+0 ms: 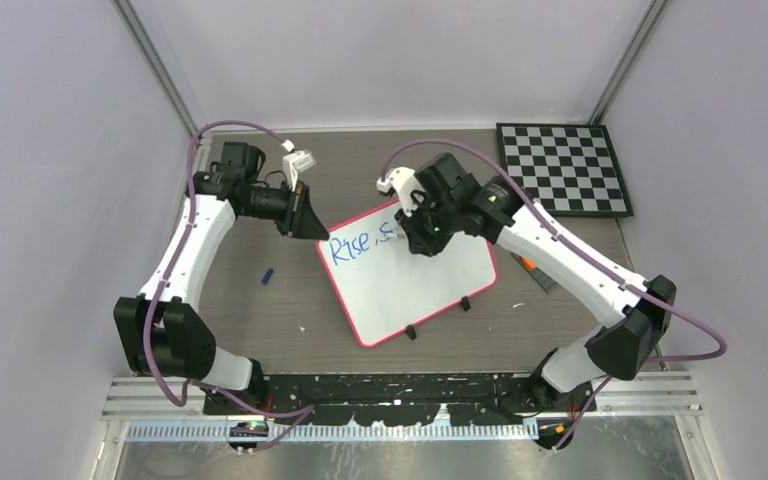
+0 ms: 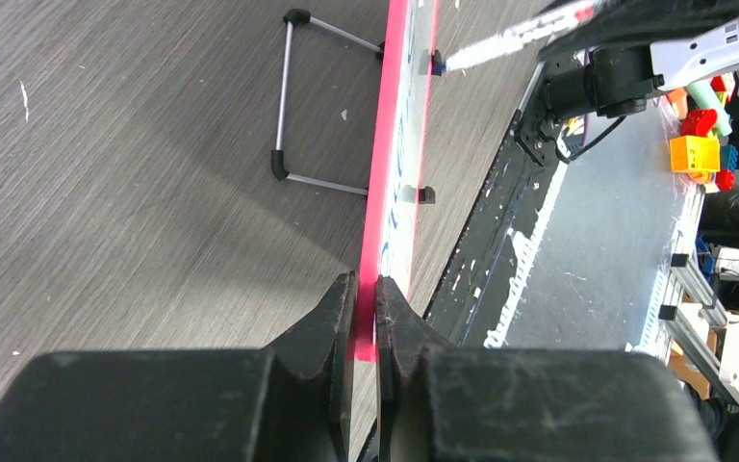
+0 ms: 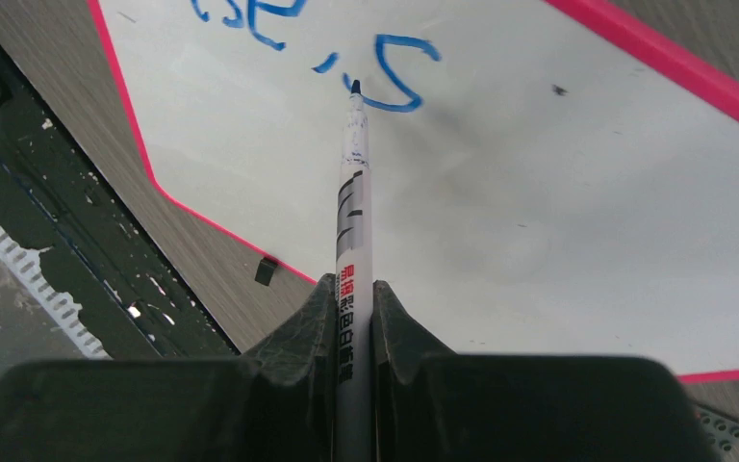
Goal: Write a sentence on the whiteboard
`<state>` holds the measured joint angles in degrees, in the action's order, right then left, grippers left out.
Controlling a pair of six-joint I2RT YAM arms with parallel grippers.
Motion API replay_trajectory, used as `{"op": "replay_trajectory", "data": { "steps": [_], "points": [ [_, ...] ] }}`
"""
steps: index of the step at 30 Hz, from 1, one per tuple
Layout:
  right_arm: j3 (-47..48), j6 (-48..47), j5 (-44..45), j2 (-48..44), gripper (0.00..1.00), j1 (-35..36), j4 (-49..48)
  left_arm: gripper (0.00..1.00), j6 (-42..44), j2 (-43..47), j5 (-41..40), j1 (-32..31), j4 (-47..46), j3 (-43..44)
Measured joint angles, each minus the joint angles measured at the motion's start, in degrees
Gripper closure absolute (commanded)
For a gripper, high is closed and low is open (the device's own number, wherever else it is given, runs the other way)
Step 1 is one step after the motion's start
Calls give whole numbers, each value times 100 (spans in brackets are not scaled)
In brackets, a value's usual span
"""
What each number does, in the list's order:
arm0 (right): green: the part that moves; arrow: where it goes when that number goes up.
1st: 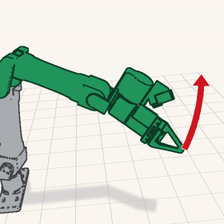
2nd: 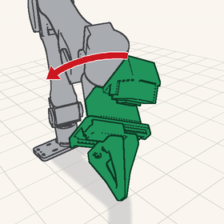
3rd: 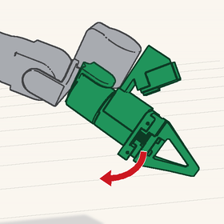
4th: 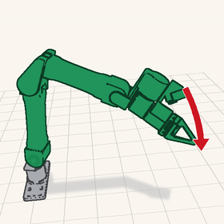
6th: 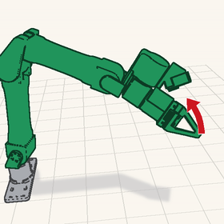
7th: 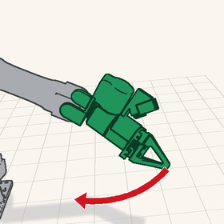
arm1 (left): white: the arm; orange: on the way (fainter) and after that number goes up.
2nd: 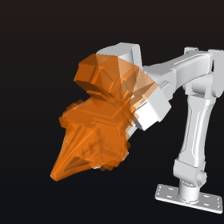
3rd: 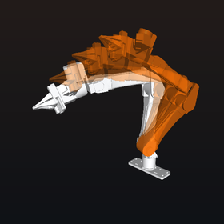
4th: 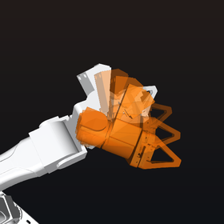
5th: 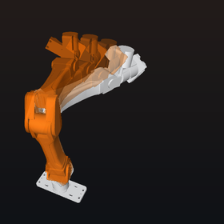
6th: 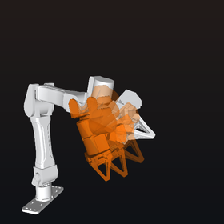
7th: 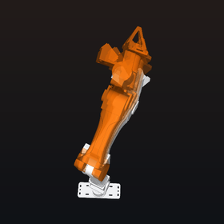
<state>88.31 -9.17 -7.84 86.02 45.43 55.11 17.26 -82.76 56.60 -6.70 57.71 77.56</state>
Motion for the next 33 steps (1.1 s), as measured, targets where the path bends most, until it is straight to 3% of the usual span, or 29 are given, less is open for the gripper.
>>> {"op": "replay_trajectory", "data": {
  "steps": [8,33],
  "points": [
    [304,-98,0,-164,100,-549,66,100,138,-2,52,-9,70,26],
    [334,-164,116,98,100,-538,63,100,264,-15,52,-11,116,44]
  ]
}}
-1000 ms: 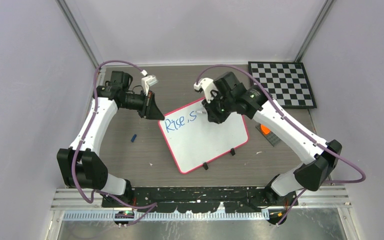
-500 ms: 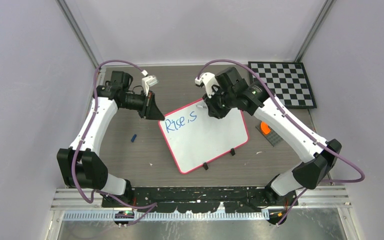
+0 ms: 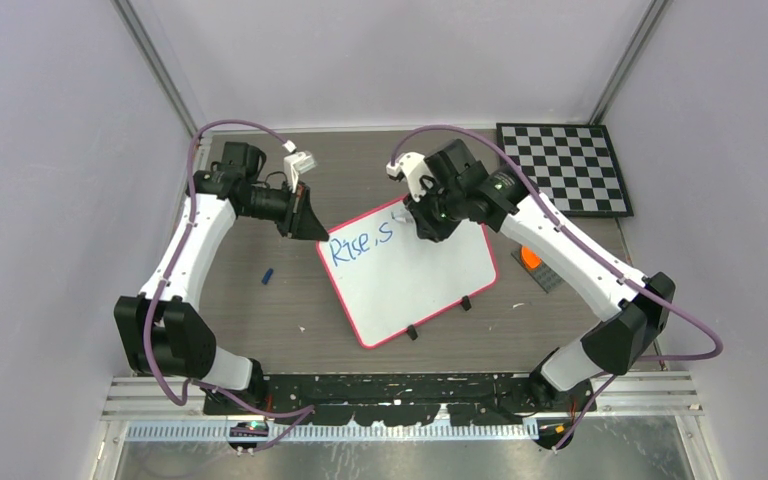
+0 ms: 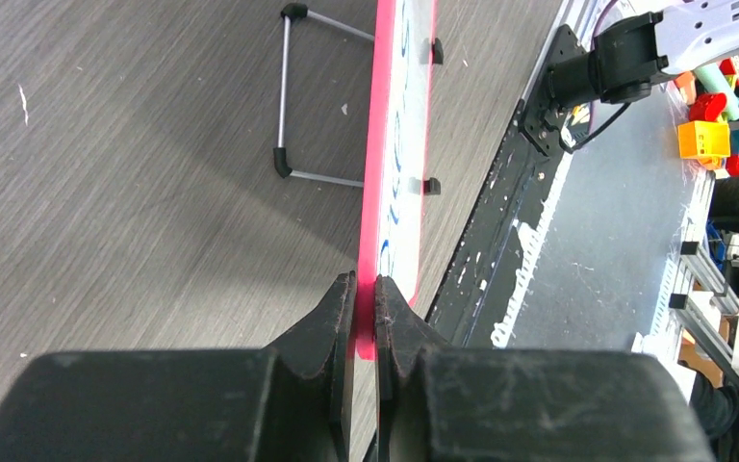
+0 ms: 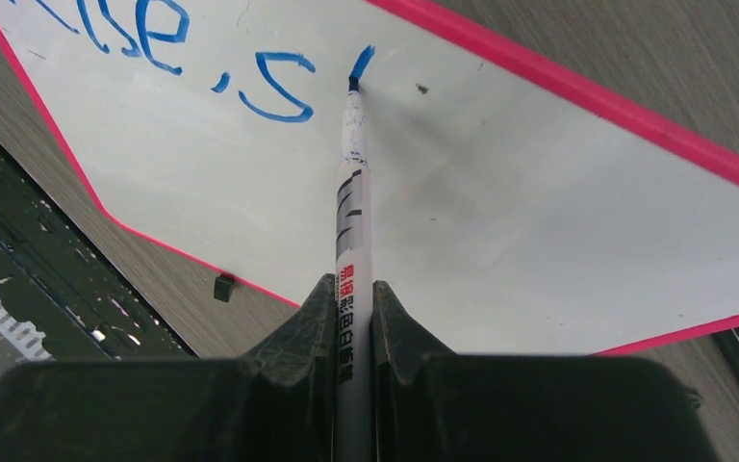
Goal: Write a sentence on the whiteboard
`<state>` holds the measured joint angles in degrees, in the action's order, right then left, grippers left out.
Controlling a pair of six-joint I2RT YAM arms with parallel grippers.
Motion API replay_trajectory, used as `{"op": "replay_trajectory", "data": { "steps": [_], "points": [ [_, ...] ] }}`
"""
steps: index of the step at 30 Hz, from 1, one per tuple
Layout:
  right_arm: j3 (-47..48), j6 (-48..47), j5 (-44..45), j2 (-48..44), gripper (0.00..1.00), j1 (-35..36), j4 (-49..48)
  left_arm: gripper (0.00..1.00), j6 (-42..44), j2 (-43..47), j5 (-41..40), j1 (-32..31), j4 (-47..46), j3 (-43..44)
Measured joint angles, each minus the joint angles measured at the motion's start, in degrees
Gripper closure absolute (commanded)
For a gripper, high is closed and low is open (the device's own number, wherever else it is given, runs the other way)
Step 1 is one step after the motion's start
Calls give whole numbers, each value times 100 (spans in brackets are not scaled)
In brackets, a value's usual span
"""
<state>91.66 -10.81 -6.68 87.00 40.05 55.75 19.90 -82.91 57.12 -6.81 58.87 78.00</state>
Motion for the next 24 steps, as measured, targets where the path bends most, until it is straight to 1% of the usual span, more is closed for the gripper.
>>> {"op": "replay_trajectory", "data": {
  "steps": [12,19,24],
  "points": [
    [-728,96,-98,-236,100,81,-22,100,4,-35,-103,-4,149,0],
    [-752,107,-70,-243,100,125,-15,100,4,-35,-103,-4,153,0],
    [-533,83,81,-210,100,131,-2,100,7,-35,-79,-4,166,0]
  ]
}}
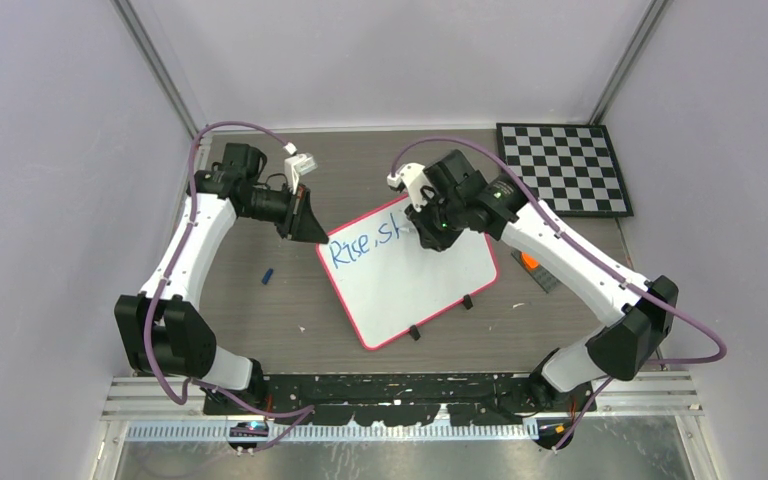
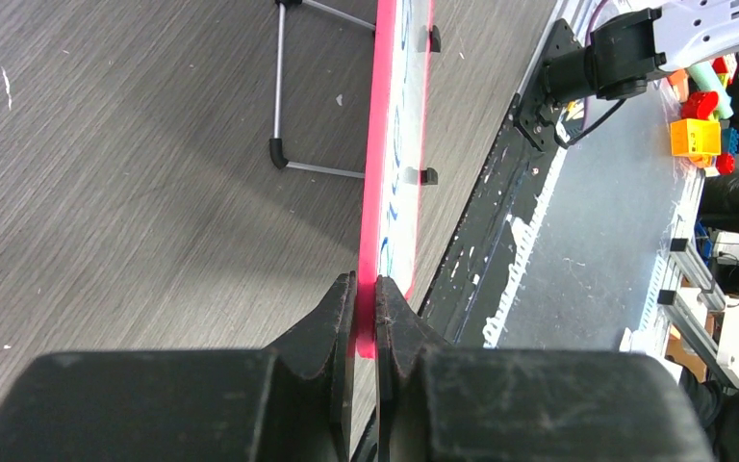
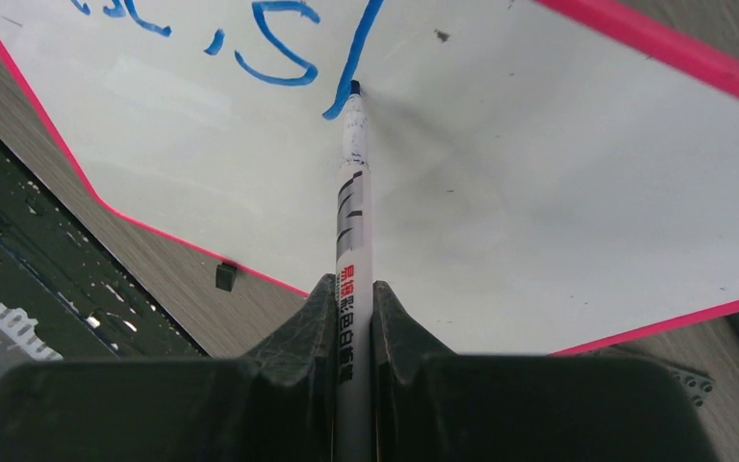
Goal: Write a sentence on the whiteboard
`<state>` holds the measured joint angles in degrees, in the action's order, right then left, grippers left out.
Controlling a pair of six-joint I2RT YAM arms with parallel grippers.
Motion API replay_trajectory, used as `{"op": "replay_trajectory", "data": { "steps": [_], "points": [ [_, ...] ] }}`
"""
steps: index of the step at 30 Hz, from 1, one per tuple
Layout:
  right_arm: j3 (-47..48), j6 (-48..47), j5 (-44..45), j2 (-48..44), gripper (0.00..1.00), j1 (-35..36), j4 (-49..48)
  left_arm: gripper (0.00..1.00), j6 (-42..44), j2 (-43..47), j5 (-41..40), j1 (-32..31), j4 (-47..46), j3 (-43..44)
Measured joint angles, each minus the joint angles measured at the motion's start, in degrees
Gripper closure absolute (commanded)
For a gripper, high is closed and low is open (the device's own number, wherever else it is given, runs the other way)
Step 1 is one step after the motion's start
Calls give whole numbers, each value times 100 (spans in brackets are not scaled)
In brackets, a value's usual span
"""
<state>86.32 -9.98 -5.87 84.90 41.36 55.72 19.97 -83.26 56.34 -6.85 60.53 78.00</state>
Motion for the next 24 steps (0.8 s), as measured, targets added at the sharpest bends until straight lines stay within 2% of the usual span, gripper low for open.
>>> {"op": "replay_trajectory", "data": {
  "steps": [10,24],
  "points": [
    [319,-70,136,122,100,-66,2,100,4,0,20,0,4,0],
    [229,-151,33,118,100,-175,20,100,57,-57,-22,-2,68,42]
  ]
}}
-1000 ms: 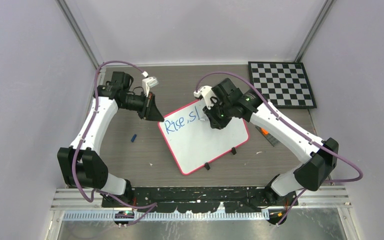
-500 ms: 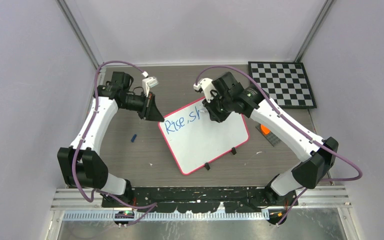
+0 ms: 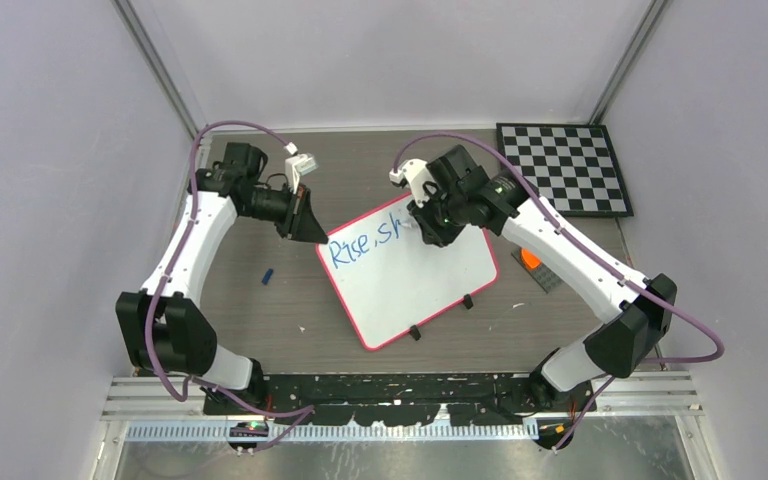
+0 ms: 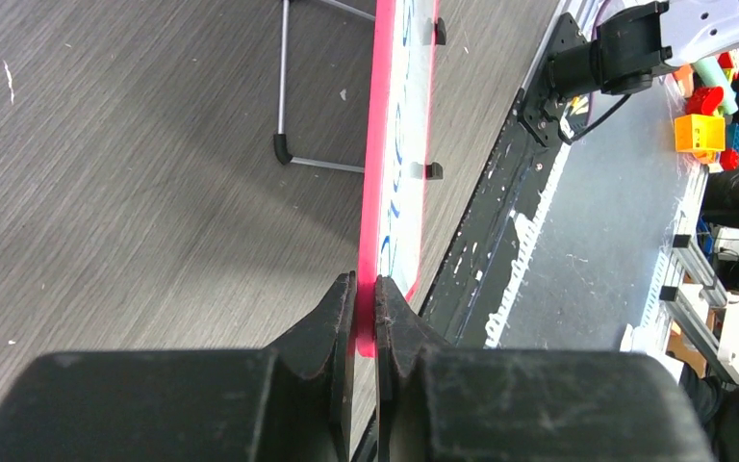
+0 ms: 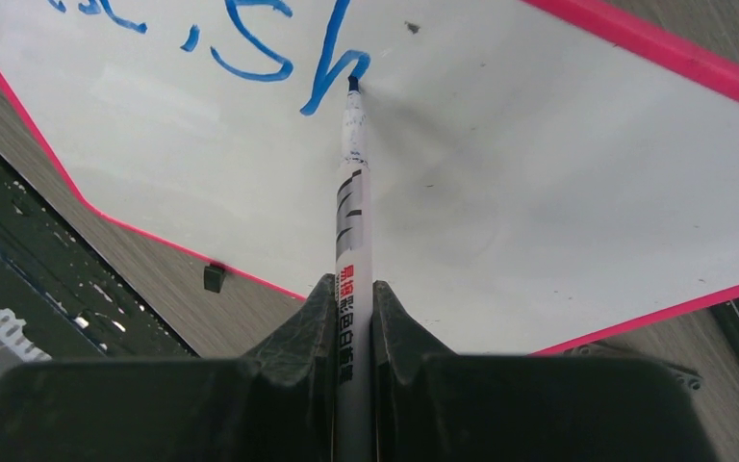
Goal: Write a sentence on the whiteboard
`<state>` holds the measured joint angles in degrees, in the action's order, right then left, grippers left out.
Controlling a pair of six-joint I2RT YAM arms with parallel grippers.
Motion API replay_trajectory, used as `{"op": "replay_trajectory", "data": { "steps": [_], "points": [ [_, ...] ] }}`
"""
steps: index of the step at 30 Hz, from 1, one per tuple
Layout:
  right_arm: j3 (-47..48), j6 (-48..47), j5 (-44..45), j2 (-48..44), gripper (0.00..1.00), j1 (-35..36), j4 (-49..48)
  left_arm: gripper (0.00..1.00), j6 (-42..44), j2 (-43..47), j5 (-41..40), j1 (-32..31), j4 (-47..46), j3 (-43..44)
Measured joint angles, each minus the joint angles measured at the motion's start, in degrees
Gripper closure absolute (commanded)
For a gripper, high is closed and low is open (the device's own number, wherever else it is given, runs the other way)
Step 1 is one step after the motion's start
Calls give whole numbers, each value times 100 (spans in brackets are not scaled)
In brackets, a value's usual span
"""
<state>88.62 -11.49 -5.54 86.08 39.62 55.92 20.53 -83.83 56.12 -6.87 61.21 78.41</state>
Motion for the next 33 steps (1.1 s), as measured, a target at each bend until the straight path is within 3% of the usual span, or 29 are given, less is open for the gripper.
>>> {"op": "replay_trajectory", "data": {
  "steps": [13,21,23,28,33],
  "points": [
    [-282,-55,-116,-63,100,125,348,100,240,-208,-33,-90,299,286],
    [103,-70,-116,-229,100,107,487,100,837,-894,-85,-247,745,1084],
    [192,-76,-116,-315,100,79,501,96,944,-1060,-116,-249,863,1274],
    [282,-142,-118,-420,100,-179,496,74,1174,-1423,-223,-254,1158,1871],
    [282,-208,-120,-422,100,-562,498,61,1121,-1436,-221,-256,1139,1917]
  ]
}}
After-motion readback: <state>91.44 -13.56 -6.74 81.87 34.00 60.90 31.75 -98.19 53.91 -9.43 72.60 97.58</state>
